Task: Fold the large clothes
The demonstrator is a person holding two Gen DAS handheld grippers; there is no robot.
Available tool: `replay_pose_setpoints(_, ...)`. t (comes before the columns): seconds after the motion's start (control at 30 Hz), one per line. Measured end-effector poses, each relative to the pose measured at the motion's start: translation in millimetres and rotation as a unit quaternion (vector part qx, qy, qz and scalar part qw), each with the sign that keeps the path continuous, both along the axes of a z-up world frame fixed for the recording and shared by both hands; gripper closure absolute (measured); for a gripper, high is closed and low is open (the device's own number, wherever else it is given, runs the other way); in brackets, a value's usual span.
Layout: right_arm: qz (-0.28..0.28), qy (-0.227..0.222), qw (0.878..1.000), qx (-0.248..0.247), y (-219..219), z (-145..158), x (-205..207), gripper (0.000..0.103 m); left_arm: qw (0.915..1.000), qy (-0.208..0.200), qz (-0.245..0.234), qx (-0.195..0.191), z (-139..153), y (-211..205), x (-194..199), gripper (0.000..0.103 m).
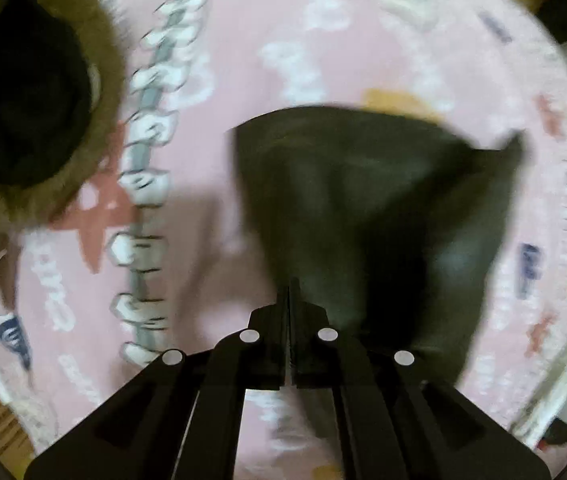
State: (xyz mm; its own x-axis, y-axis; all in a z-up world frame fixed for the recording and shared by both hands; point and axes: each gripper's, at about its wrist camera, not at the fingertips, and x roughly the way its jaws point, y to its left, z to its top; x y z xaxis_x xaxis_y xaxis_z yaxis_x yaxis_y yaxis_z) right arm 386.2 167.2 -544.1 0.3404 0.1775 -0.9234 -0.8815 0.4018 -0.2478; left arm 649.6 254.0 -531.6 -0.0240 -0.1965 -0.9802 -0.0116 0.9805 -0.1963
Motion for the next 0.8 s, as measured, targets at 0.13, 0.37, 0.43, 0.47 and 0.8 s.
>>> replay_pose_setpoints(0.13,0.0,-0.028,0.999,-0.02,7,-13,-10,0.081,0.9975,0.037,-0.048,-0.037,-29,-7,10,0.102)
replay_pose_setpoints(0.37,-0.013,0.014,0.999,0.043,-24,11,-19,0.038,0.992,0.103,0.019,-0.071,-112,9,-32,0.102)
replay_pose_setpoints(0.43,-0.024,0.049,0.997,0.051,-43,22,-25,0.038,0.992,0.096,0.025,-0.077,-115,9,-35,0.102)
replay_pose_setpoints(0.47,-0.048,0.085,0.993,0.068,-61,35,-24,0.038,0.9916,0.094,0.032,-0.082,-116,10,-37,0.102)
replay_pose_setpoints(0.8,-0.347,0.132,0.912,0.175,-98,97,177,0.036,0.9663,0.003,0.189,-0.174,-55,65,-67,0.102)
